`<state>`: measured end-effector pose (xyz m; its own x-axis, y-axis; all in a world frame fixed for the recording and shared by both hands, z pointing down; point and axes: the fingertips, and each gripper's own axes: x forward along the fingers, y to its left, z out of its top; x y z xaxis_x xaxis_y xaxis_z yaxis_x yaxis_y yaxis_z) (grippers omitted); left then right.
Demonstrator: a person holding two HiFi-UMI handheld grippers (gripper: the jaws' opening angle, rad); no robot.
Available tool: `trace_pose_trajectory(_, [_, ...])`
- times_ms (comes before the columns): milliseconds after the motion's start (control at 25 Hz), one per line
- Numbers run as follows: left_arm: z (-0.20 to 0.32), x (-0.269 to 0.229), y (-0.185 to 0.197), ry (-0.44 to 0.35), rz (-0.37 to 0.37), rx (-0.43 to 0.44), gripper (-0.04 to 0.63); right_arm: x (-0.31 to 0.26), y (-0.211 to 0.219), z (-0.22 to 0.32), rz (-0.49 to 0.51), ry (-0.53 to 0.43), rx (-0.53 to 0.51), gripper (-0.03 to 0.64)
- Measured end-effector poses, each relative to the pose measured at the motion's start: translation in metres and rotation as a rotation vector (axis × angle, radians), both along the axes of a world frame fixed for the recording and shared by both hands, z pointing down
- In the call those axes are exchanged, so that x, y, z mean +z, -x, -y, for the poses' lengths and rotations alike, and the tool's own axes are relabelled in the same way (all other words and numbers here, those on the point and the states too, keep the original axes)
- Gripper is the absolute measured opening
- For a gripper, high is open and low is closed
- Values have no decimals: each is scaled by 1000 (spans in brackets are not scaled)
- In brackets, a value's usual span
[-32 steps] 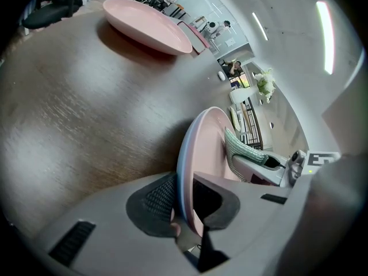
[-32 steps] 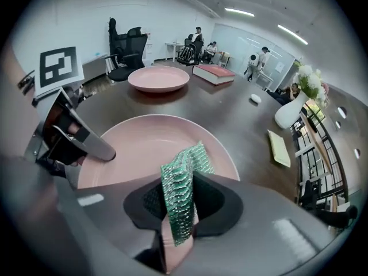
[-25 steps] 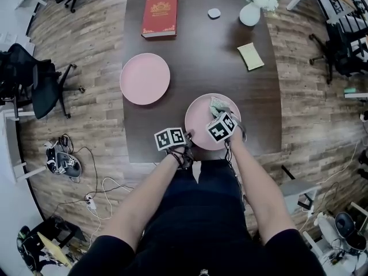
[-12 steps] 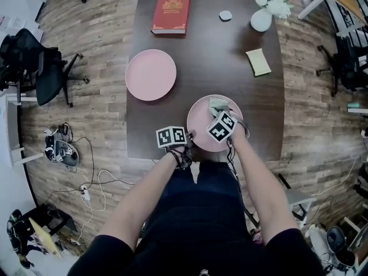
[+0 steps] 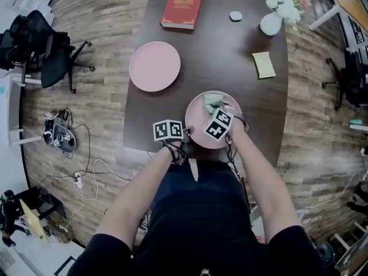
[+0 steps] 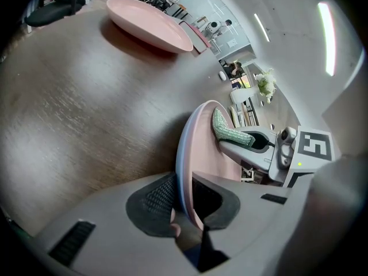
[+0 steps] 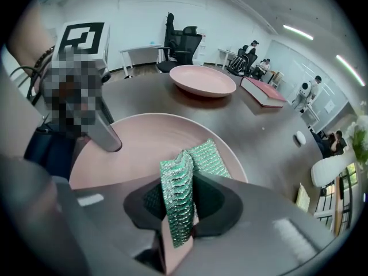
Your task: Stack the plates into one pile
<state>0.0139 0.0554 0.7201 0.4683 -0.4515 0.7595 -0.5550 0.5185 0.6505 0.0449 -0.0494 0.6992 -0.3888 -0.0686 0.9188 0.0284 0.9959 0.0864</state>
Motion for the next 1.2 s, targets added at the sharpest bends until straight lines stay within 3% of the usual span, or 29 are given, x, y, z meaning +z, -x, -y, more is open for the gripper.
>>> trace_pose_trajectory(320, [-1, 0, -1, -1, -6, -31, 48, 0, 11, -6, 8, -72, -165, 84])
trace_pose_trajectory(480, [0, 0, -1, 3, -8, -50, 48, 0, 16, -6, 22, -78, -201, 84])
trace_pose_trajectory(1200, [-1, 0, -3, 4, -9, -202, 46, 0, 12, 18, 16, -35, 55, 84])
